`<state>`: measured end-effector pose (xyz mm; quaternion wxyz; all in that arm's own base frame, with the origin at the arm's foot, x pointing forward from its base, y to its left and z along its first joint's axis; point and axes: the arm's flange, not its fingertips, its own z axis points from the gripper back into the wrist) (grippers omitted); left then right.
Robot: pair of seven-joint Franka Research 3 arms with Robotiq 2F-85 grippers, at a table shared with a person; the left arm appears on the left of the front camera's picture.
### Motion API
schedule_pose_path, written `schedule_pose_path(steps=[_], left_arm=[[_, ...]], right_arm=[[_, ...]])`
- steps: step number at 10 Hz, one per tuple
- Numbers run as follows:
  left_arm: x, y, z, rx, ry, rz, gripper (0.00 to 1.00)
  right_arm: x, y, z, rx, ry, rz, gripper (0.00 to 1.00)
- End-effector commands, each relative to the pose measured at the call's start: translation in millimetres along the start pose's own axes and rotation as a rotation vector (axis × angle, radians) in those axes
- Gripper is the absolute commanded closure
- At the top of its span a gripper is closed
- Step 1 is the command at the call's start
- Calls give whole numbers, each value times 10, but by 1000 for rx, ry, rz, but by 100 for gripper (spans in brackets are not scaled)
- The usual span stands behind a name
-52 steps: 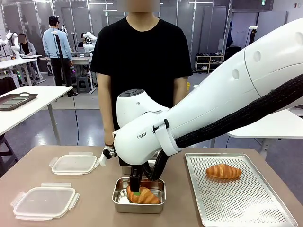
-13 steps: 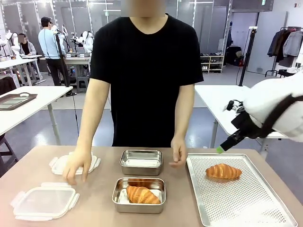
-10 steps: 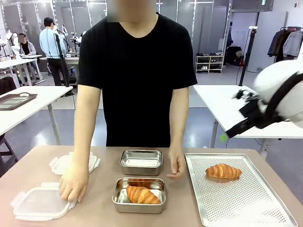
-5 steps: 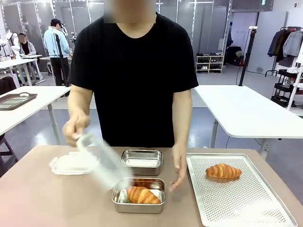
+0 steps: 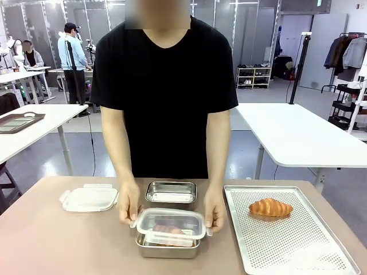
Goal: Place the bread into the airtight container.
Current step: Pick up a Butter Roll and place it into an empty Airtight Container.
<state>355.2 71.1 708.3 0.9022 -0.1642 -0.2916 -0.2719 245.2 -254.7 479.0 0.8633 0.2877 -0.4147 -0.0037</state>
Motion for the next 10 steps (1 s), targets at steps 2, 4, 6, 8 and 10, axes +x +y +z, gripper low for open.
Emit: schedule_pose_path(steps=[2,4,6,8,10], left_arm=[[-1,-13,4,-8,0,-9,0],[-1,-13,4,-8,0,-9,0],[-1,-13,4,-8,0,-9,0],[-1,-13,4,-8,0,-9,0],[-1,-13,4,-8,0,-9,0]], right_arm=[[119,56,53,2,1,37,0],[119,56,53,2,1,37,0],[119,56,53,2,1,37,0],[119,56,53,2,1,37,0],[119,56,53,2,1,37,0]])
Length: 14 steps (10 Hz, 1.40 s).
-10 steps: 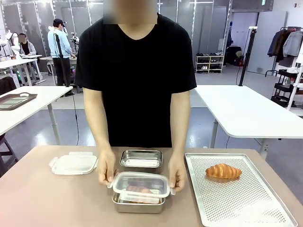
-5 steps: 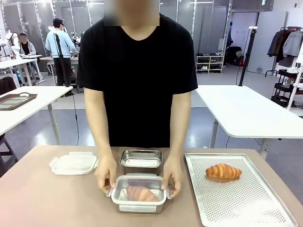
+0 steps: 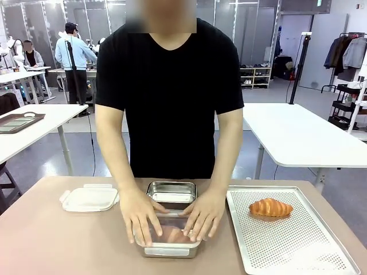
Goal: Place the bread into the airtight container.
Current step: Pick up a Butter Roll and place it into an empty Airtight Container.
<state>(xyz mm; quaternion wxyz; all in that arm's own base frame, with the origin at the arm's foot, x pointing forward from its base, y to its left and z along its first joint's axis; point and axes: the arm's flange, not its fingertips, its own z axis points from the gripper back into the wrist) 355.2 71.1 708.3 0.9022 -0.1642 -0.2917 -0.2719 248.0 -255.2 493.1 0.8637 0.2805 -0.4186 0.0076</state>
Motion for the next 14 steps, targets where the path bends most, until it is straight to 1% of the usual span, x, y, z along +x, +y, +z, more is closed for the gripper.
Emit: schedule_pose_path(steps=[1,14], left_arm=[[-1,-13,4,-8,0,-9,0],[-1,-13,4,-8,0,-9,0]], right_arm=[[-2,-4,2,6,1,9,0],[0,0,-1,0,0,0,0]])
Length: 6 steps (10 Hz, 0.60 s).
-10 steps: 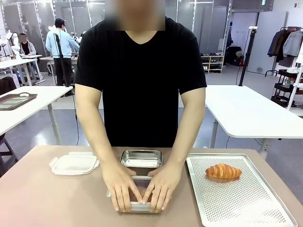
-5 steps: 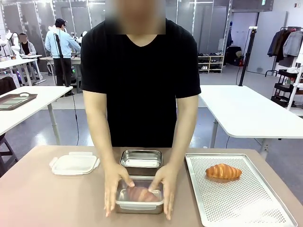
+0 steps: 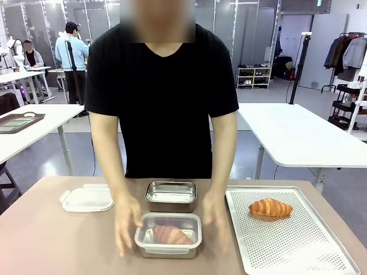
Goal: Place the bread into the airtight container.
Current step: Pick up a Butter Roll and place it into an empty Airtight Container.
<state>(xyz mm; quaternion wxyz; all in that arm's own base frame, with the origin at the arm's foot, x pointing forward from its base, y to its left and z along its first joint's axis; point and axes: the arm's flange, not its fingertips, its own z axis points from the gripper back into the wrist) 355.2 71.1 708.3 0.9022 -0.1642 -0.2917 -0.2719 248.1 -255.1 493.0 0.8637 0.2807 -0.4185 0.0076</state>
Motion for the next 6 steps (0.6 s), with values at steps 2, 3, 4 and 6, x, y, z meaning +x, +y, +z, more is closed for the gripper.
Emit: schedule_pose_path(steps=[2,3,4,6], left_arm=[[-1,-13,4,-8,0,-9,0],[-1,-13,4,-8,0,-9,0],[-1,-13,4,-8,0,-9,0],[-1,-13,4,-8,0,-9,0]], right_arm=[[143,276,-140,-27,46,76,0],[225,406,-237,-38,79,115,0],[328,566,-382,-53,119,167,0],[504,829,-614,-66,182,255,0]])
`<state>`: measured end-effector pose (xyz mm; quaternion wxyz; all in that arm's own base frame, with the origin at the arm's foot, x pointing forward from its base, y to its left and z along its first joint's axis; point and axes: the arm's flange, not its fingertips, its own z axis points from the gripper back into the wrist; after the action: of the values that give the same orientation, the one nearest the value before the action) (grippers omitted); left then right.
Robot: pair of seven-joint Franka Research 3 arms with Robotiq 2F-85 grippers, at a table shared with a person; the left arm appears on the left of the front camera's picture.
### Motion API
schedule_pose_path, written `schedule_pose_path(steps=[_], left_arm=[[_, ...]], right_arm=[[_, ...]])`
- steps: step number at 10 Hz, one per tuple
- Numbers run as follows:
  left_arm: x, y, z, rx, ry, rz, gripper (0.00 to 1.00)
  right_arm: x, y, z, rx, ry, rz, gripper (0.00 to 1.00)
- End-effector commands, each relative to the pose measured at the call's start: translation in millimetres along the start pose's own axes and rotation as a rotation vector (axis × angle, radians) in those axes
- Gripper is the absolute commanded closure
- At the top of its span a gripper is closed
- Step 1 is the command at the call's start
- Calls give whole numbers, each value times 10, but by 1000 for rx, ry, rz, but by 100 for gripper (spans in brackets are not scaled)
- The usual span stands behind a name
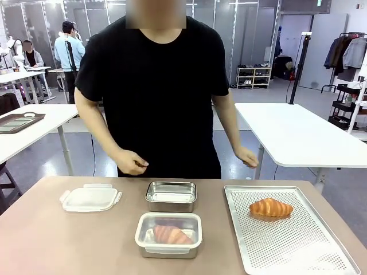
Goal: Place the bread into the airtight container.
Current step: Pick up a Butter Roll and place it into an empty Airtight Container.
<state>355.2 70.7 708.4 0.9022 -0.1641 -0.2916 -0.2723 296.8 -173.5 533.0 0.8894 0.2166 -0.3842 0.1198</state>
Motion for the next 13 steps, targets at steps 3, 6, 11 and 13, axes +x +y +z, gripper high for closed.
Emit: schedule_pose_path(steps=[3,6,11,13], left_arm=[[-3,-10,5,-8,0,-9,0],[-3,-10,5,-8,0,-9,0],[-3,-10,5,-8,0,-9,0],[-3,-10,5,-8,0,-9,0]], right_arm=[[414,362,-417,-95,178,208,0],[719,502,-928,-159,346,392,0],[949,796,-2114,-127,610,812,0],[932,878,-2505,-85,719,954,0]])
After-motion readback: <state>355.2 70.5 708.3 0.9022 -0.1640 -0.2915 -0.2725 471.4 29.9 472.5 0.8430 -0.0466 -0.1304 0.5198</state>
